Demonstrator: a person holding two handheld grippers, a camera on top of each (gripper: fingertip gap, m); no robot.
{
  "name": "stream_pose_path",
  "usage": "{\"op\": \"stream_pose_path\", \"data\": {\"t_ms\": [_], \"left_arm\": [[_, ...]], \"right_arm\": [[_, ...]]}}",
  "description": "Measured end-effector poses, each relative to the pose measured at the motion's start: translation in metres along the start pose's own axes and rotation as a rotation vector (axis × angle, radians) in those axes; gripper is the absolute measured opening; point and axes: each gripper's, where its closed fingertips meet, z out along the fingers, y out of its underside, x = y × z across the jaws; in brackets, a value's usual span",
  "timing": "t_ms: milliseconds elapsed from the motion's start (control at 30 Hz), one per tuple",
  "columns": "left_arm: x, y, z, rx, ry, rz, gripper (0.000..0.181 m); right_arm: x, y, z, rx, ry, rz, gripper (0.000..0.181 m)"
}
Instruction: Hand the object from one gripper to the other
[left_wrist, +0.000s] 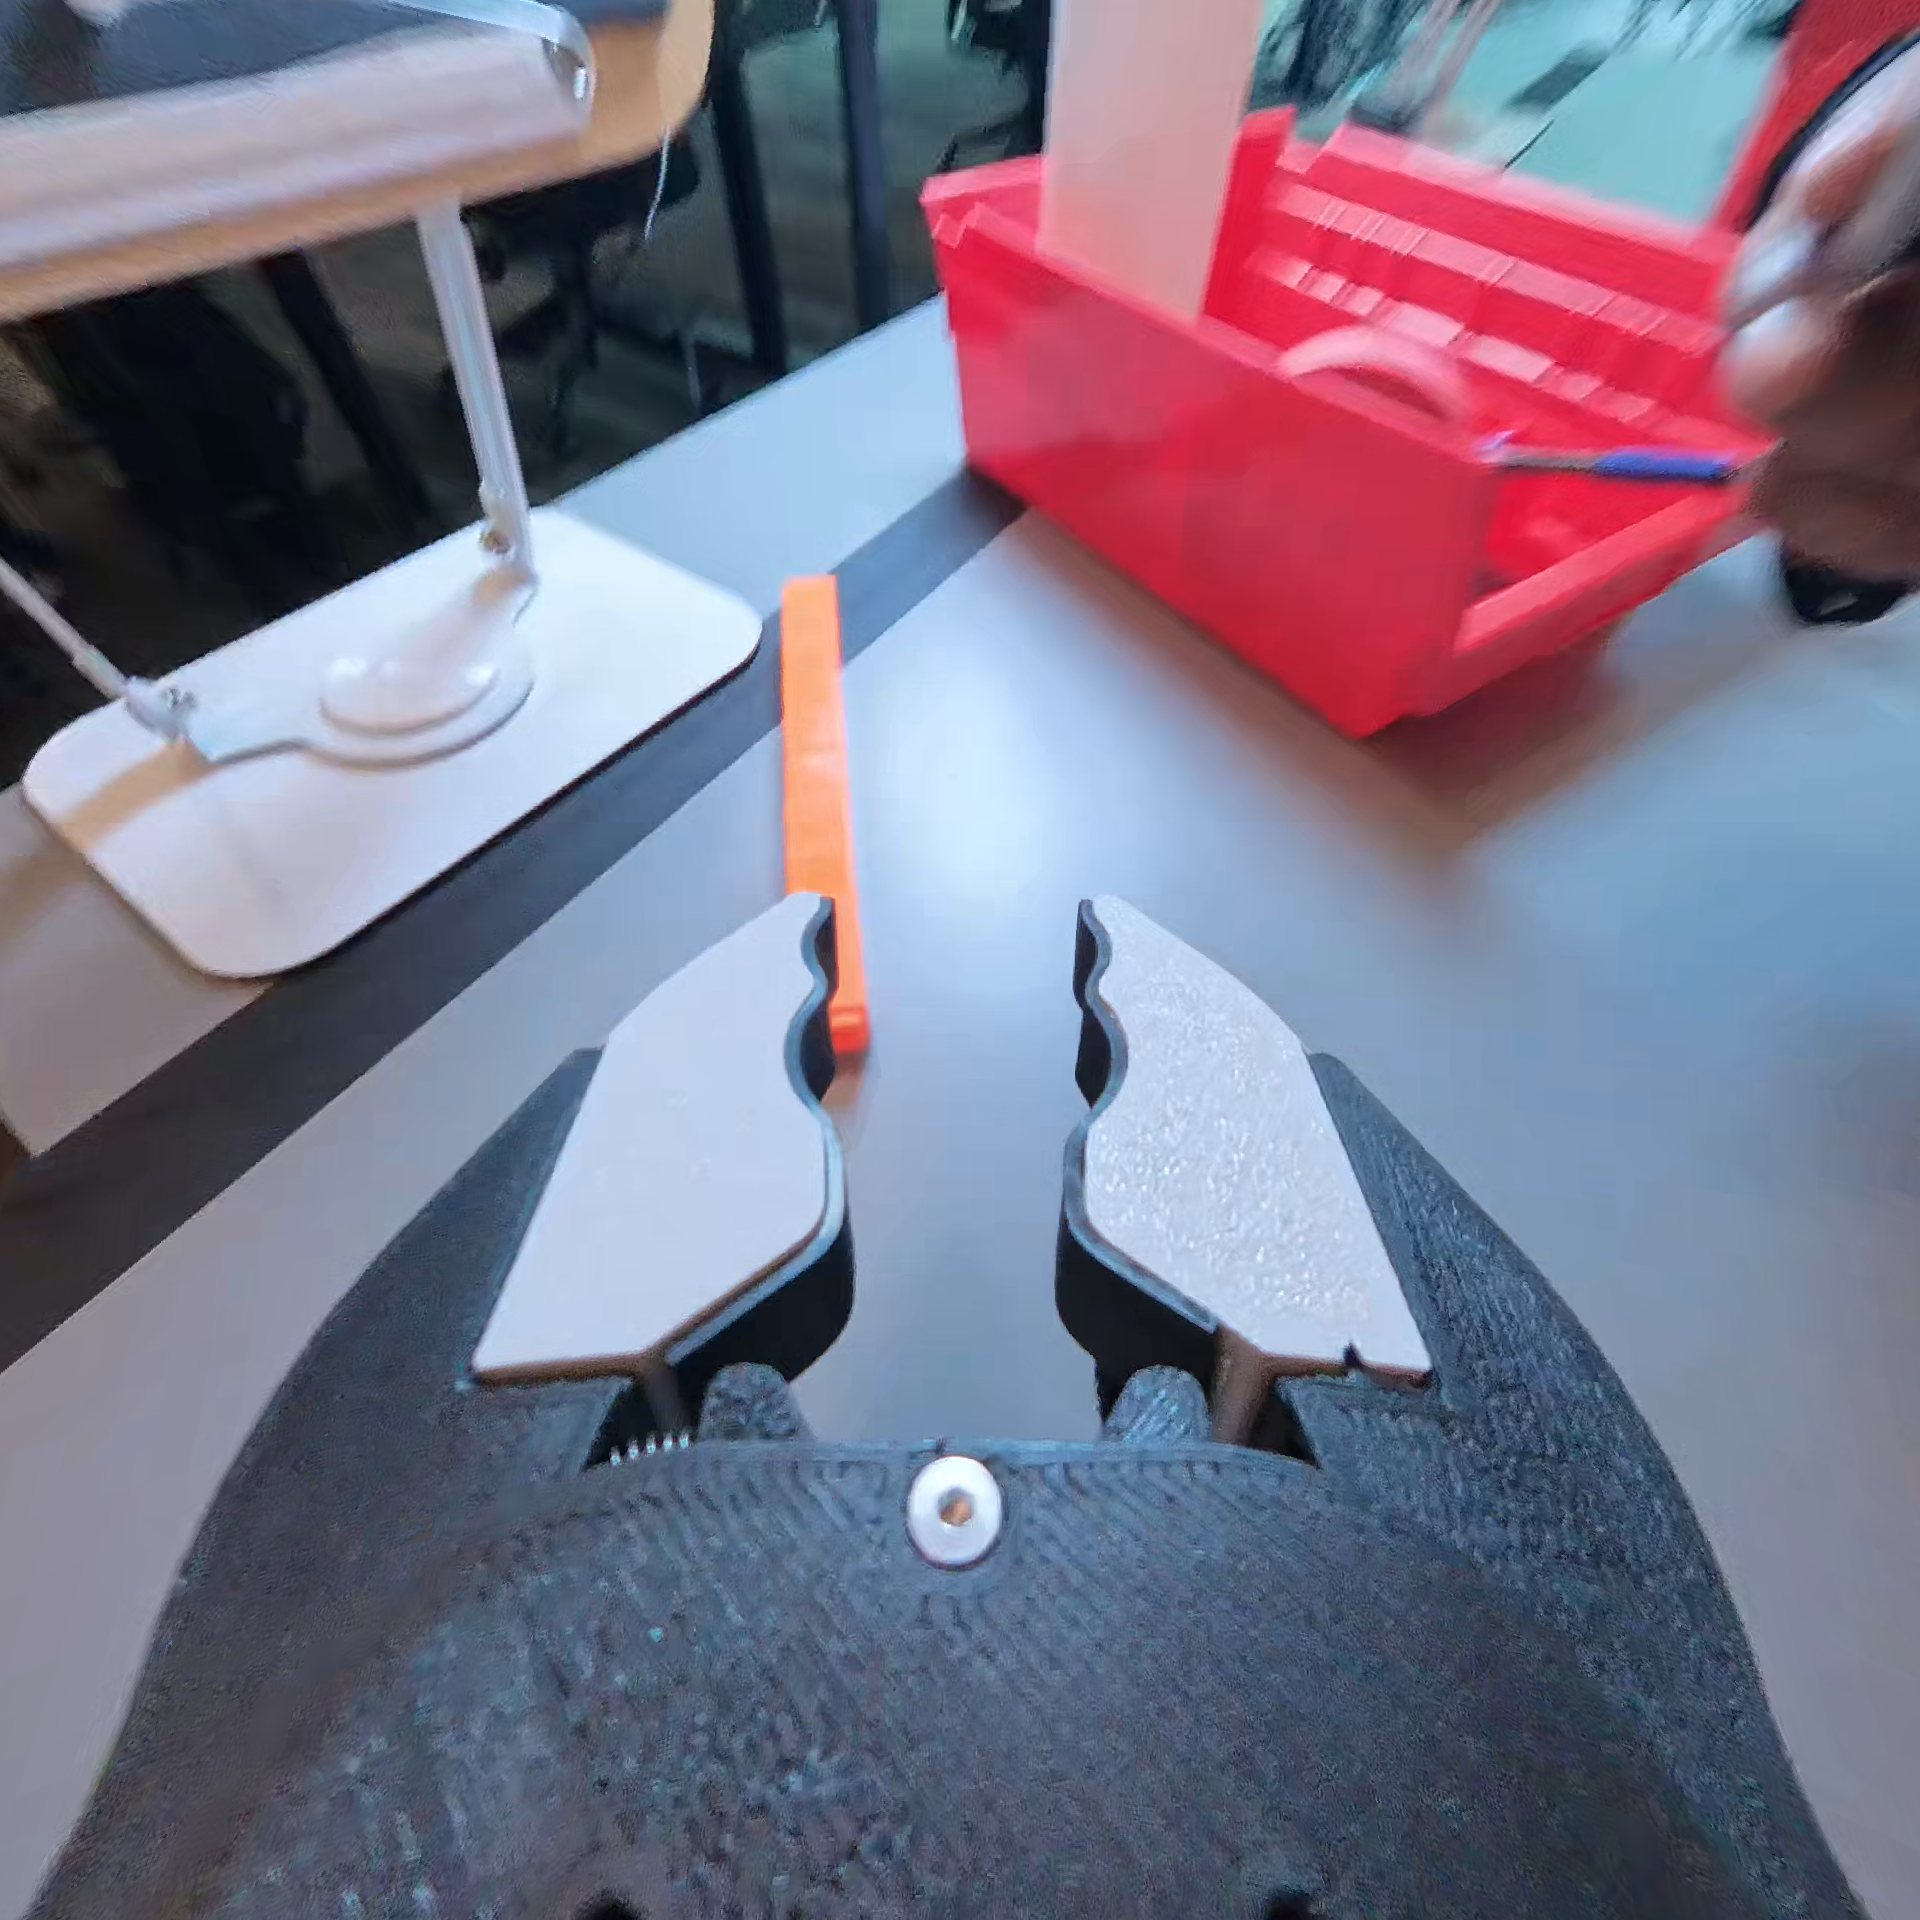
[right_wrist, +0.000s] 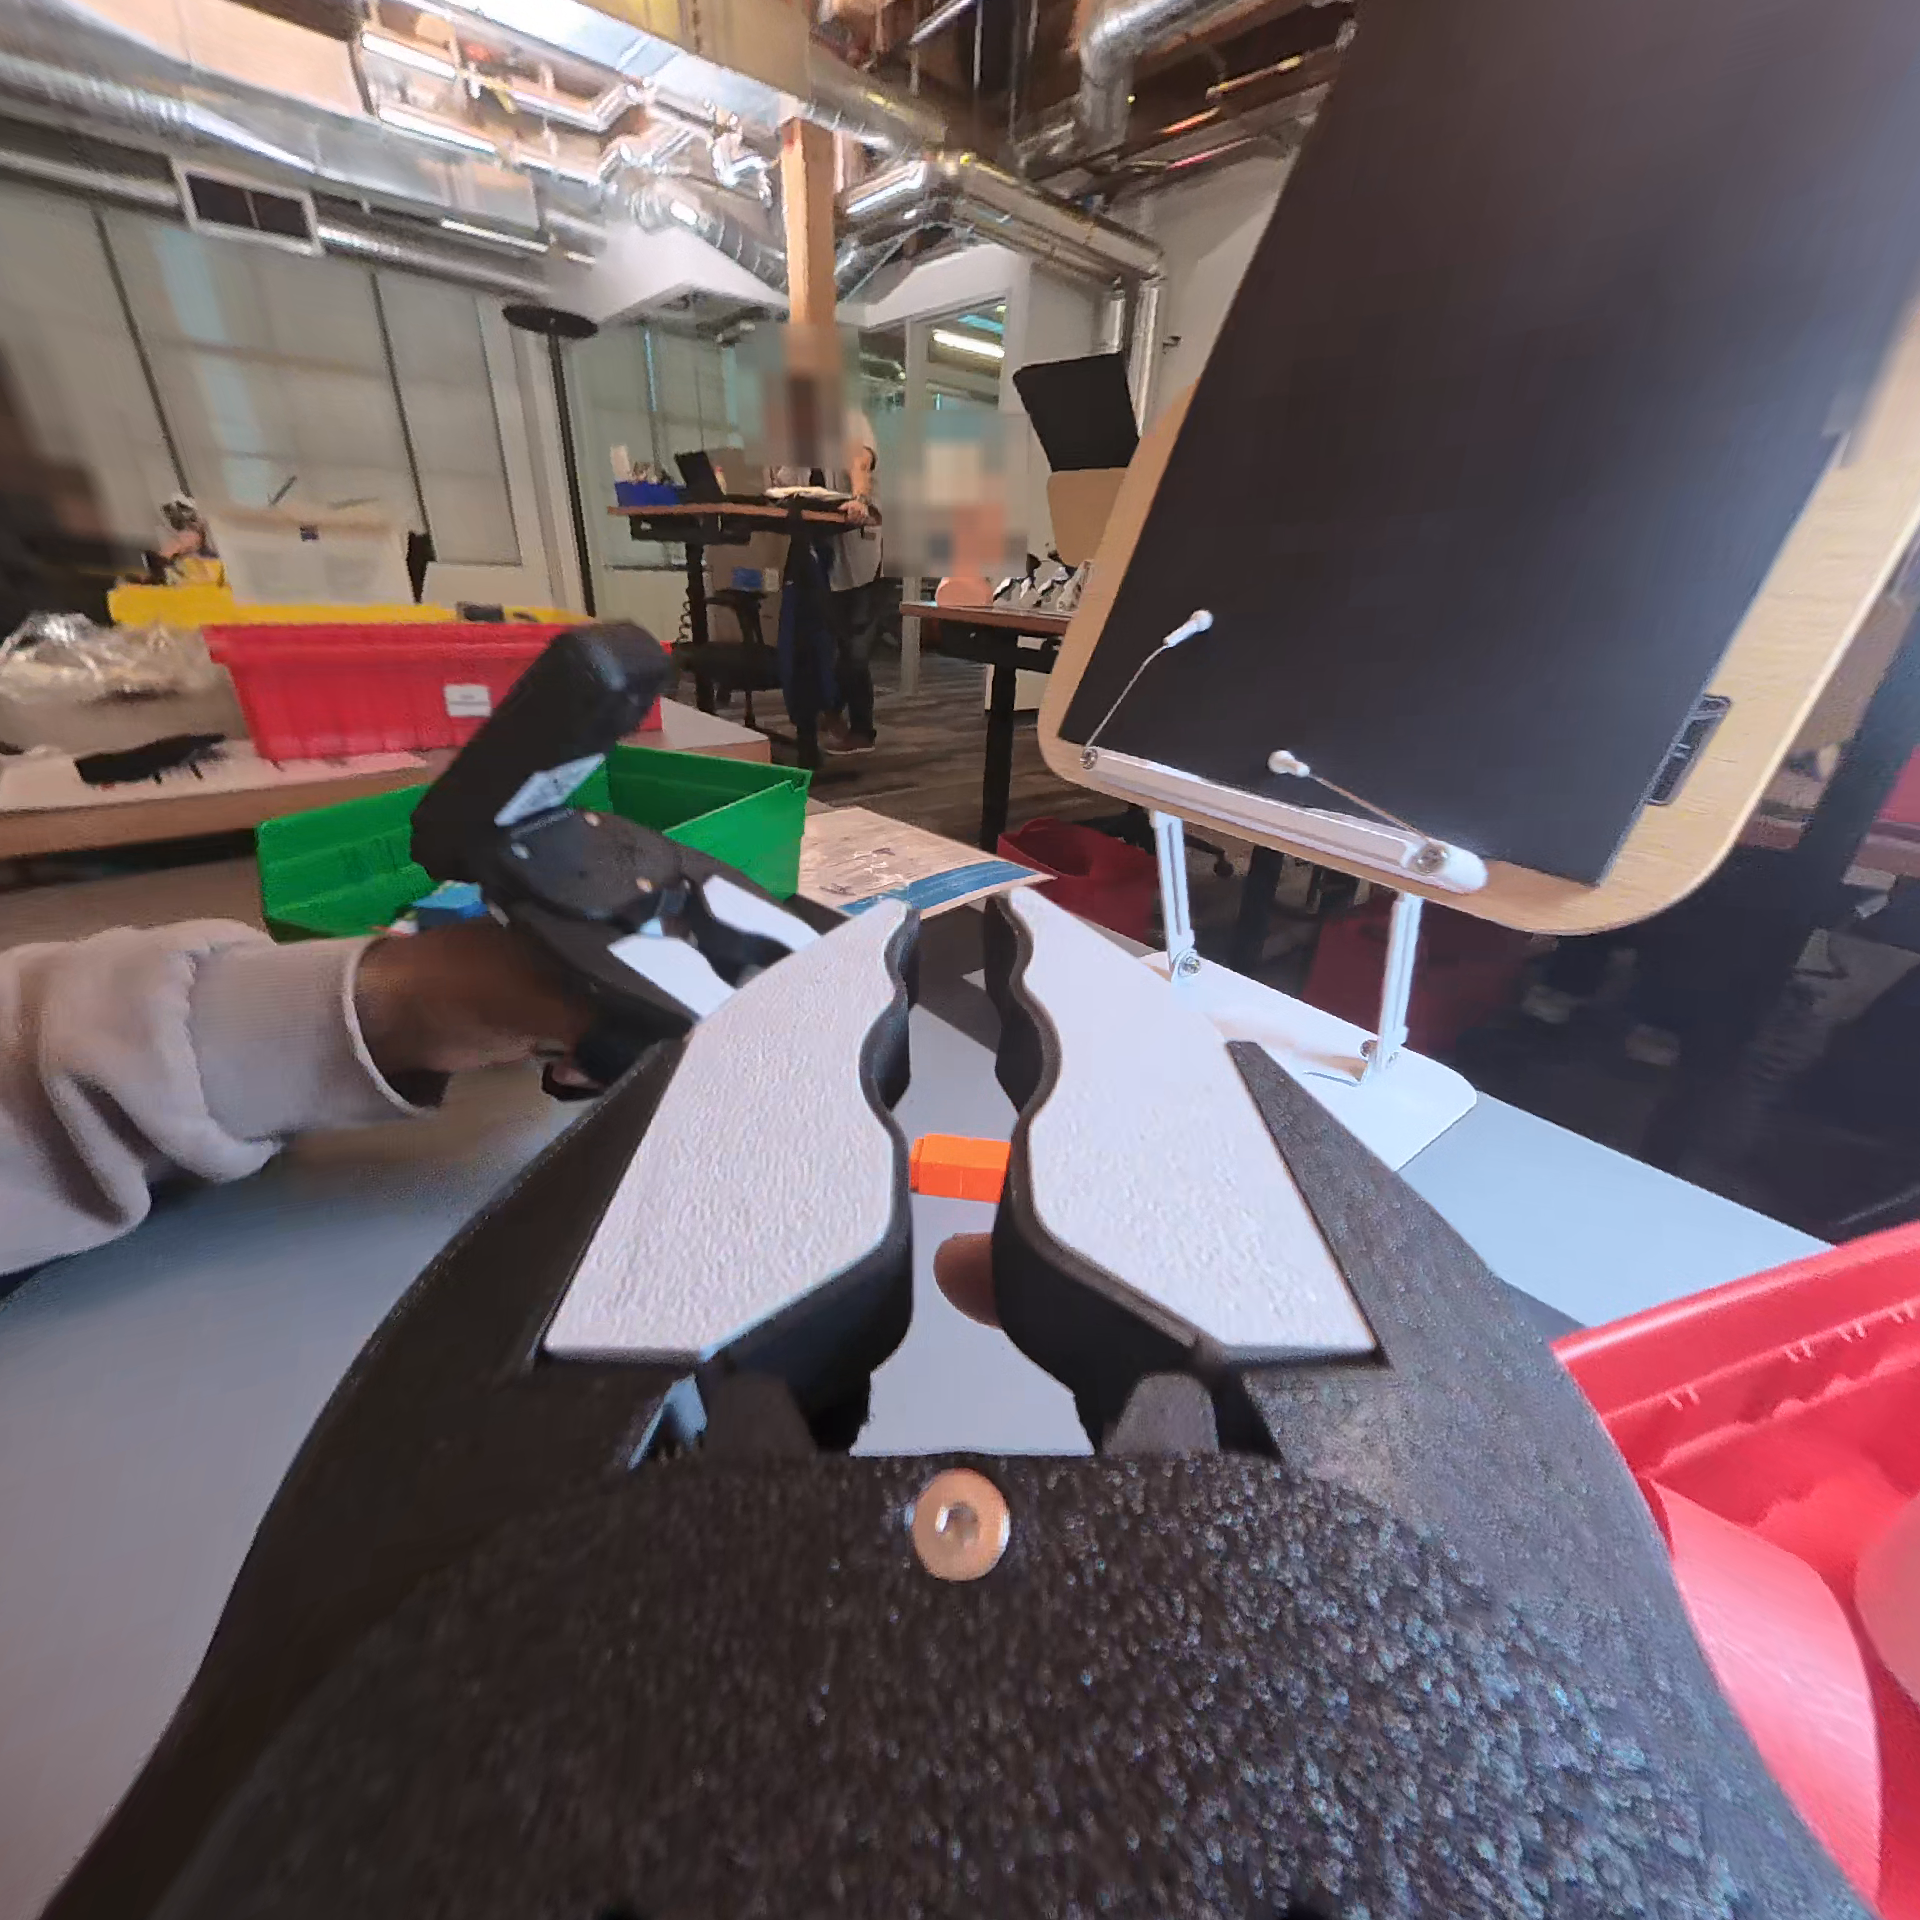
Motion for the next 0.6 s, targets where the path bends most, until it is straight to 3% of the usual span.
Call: {"op": "stream_pose_path", "data": {"t_ms": [200, 300, 333, 600], "left_arm": [[-0.028, 0.051, 0.054, -0.338, -0.110, 0.056, 0.052], [-0.033, 0.058, 0.070, -0.382, -0.107, 0.115, 0.033], [-0.033, 0.059, 0.070, -0.397, -0.097, 0.140, 0.024], [0.002, 0.075, 0.018, -0.503, 0.162, 0.372, 0.022]], "right_arm": [[0.010, 0.010, 0.002, -0.053, 0.026, 0.035, 0.011], [0.009, 0.024, 0.003, -0.151, 0.019, -0.036, 0.013], [0.010, 0.029, 0.002, -0.185, 0.019, -0.064, 0.014], [0.009, 0.060, -0.006, -0.397, -0.049, -0.163, 0.023]]}}
